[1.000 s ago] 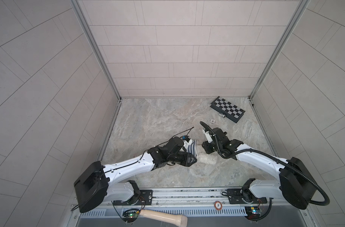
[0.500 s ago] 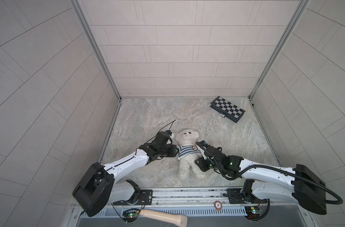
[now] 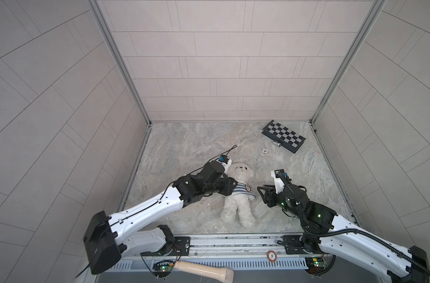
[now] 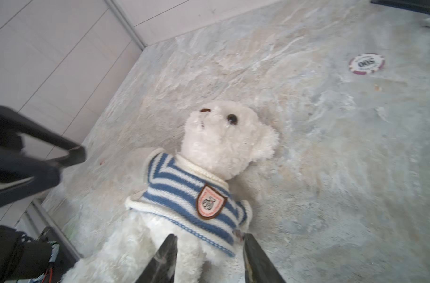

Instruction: Dress the teddy bear

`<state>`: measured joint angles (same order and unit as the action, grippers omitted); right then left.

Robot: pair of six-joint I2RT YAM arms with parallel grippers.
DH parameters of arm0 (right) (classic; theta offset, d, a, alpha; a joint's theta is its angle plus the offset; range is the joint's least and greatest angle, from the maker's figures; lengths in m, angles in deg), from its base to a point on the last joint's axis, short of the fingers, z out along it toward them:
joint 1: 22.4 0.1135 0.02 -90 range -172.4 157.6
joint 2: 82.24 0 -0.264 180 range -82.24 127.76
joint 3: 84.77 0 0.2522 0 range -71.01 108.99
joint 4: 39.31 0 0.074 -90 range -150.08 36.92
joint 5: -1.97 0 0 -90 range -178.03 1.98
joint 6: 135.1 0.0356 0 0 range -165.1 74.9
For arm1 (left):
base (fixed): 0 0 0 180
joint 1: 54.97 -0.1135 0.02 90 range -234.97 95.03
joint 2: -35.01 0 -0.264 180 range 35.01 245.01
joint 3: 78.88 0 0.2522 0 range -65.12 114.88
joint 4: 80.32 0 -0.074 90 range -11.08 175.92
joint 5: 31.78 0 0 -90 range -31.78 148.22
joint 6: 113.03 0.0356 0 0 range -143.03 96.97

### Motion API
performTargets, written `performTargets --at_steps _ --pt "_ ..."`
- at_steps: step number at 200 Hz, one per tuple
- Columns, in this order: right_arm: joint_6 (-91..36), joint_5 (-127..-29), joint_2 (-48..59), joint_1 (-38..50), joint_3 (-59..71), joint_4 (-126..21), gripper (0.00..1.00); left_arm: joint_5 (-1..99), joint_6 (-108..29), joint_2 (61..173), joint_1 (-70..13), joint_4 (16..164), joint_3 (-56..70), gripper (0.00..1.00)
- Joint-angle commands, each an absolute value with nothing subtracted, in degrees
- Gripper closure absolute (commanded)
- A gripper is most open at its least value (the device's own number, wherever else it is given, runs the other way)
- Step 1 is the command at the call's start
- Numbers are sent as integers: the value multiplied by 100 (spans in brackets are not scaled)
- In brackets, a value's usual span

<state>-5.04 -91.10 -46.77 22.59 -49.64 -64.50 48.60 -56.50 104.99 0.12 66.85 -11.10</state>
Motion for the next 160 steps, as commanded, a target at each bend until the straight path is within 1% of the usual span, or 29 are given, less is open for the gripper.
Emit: performTargets --at_steps 1,15,27,44,57,79,91,112,122,146,160 --pt "-485 -8833 -4812 1757 -5263 -6692 54 4631 -6247 11130 362 6864 -843 49" --pt "-502 -8533 -4838 1382 -5449 -6471 53 4614 -6460 11466 480 7000 -747 46" --pt "-545 -8058 -4817 1133 -5603 -5997 53 4633 -6640 11668 489 7036 -705 47" --pt "-720 -7516 -4729 1119 -5691 -5299 51 4499 -6877 11803 330 7380 -928 53" --pt "-982 -7079 -4517 1122 -5644 -5112 50 4244 -6977 11884 116 7715 -1191 54" --pt "-1358 -6557 -4036 1144 -5572 -4789 49 4189 -6853 11927 -314 7826 -1622 55" --pt "-1385 -6524 -3721 1144 -5527 -4578 49 4223 -6653 11913 -557 7705 -1808 56" --pt "-1219 -6684 -2996 1295 -5539 -3863 51 4297 -6299 11793 -921 7552 -2098 64" --pt "-1181 -6789 -2630 1517 -5501 -3581 53 4333 -6129 11733 -1055 7495 -2196 67" --pt "-1233 -7284 -2011 2344 -5198 -3376 56 4456 -5628 11657 -1195 7456 -2300 68" --pt "-933 -7273 -1819 2516 -5013 -3449 57 4627 -5406 11709 -1220 7356 -2311 70"
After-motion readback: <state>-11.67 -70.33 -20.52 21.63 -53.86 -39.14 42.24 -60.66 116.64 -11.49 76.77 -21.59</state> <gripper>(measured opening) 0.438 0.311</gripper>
